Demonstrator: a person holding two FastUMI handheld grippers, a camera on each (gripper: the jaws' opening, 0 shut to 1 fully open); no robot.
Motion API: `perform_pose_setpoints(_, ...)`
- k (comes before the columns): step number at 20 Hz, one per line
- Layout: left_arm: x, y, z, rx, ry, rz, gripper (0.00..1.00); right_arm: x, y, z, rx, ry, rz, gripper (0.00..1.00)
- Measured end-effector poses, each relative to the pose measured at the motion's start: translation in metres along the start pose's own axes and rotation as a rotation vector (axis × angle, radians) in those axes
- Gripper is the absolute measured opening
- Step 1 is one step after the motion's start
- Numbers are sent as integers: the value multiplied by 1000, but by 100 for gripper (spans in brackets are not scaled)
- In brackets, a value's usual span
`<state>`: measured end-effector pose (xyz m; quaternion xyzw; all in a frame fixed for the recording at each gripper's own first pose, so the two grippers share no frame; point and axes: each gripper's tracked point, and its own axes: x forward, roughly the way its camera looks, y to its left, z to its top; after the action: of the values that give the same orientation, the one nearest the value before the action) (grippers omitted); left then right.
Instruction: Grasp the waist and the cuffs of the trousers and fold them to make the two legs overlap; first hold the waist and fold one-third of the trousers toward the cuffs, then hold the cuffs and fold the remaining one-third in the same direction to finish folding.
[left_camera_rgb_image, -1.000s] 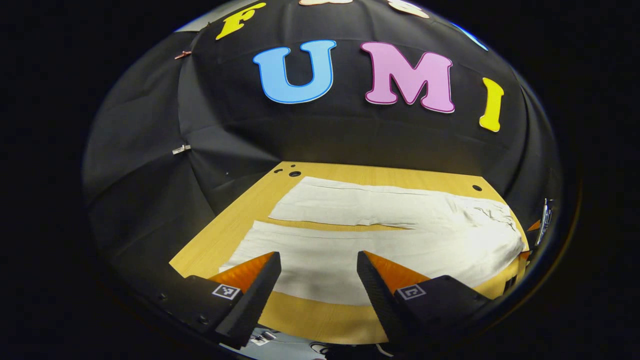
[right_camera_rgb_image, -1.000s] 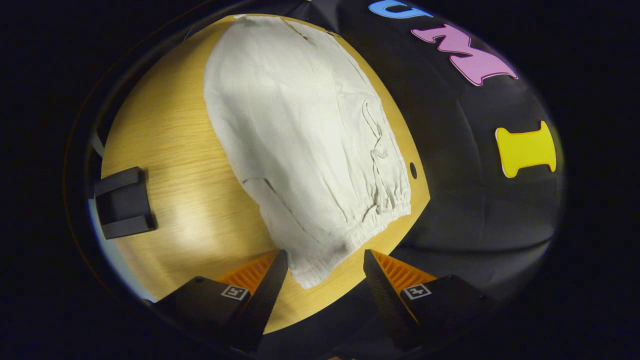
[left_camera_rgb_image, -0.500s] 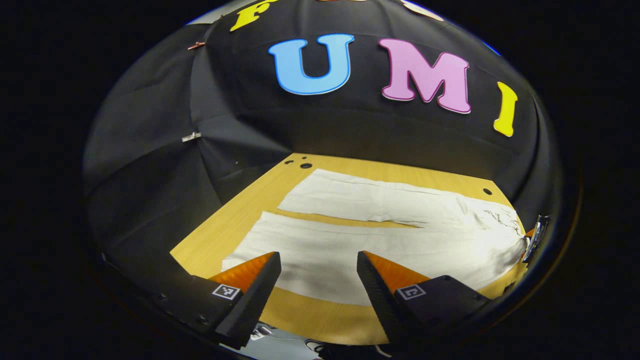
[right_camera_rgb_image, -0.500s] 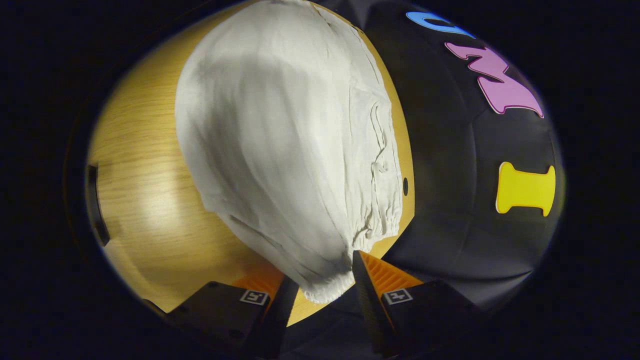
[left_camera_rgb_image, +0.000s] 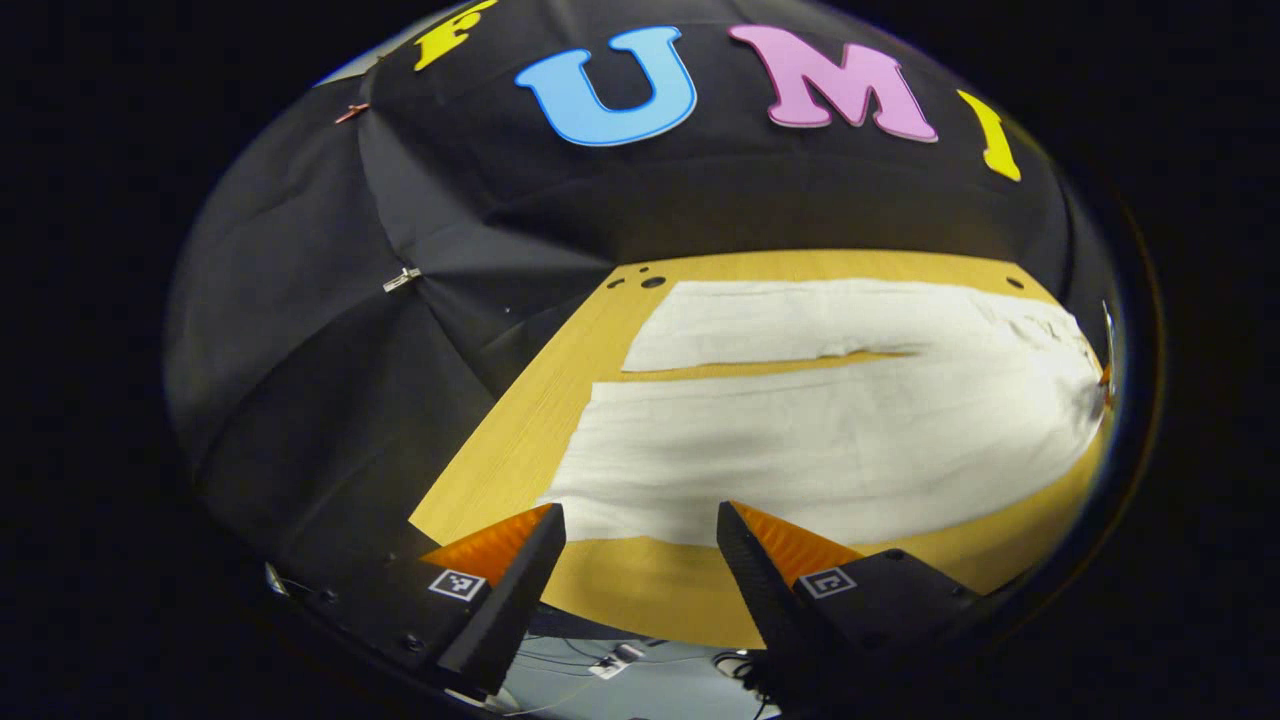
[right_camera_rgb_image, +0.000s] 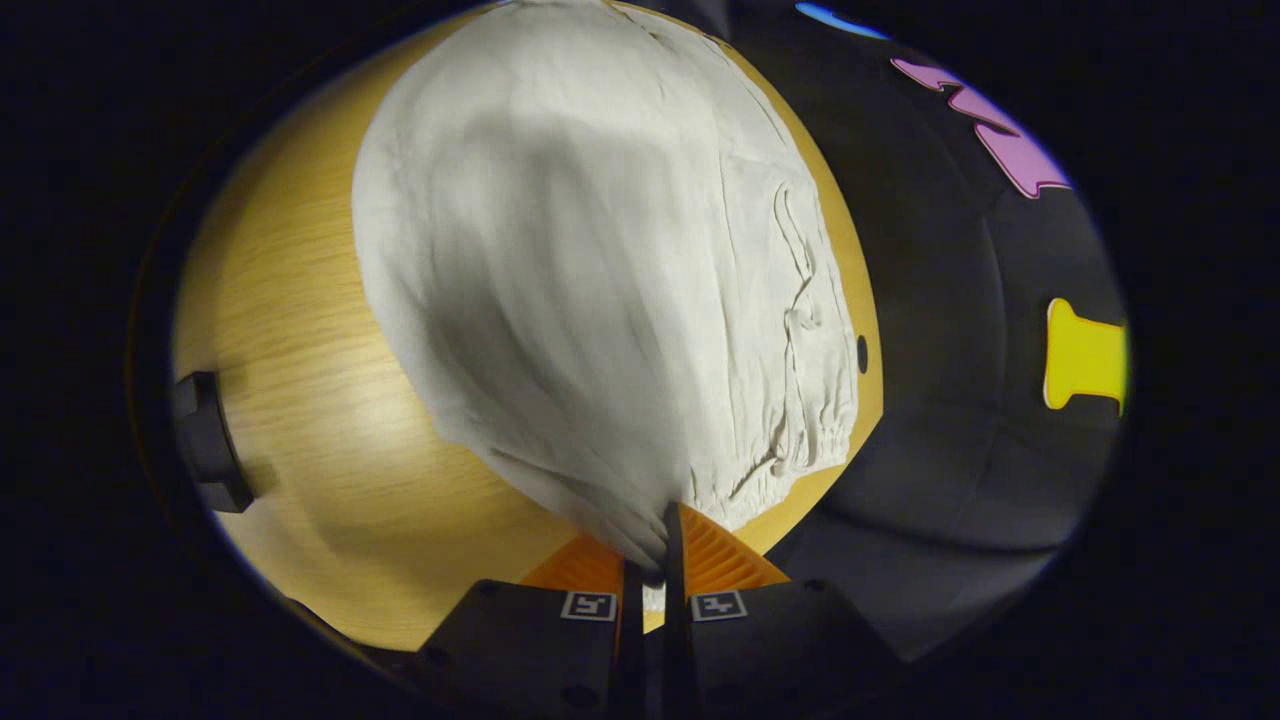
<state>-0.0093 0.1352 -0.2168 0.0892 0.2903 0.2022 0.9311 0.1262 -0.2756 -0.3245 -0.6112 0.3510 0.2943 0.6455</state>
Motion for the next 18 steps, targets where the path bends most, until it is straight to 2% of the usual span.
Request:
perform_pose_setpoints(1,5,4,-5,50,5,-4,98,-5,1,1,11,-2,33,7)
perform_pose_setpoints(3,20,12,-18,181,21,-22,98,-3,1,2,10,3,87,7)
perform_pose_setpoints(7,43,38,-53,530,78,-55,98,-3,4,2,-73,16,84,5)
perform_pose_setpoints(9,60,53,-66,667,99,-60,97,-3,4,2,-83,28,85,5)
perform_pose_setpoints(11,75,61,-75,734,120,-73,97,-2,3,2,-91,35,88,5)
perform_pose_setpoints(13,80,64,-65,815,91,-76,98,-3,4,2,-80,42,97,5)
perform_pose_setpoints(15,96,62,-62,905,81,-115,98,-3,4,3,-73,45,102,5)
perform_pose_setpoints(18,115,61,-51,1075,69,-162,89,-3,4,2,-80,47,100,5)
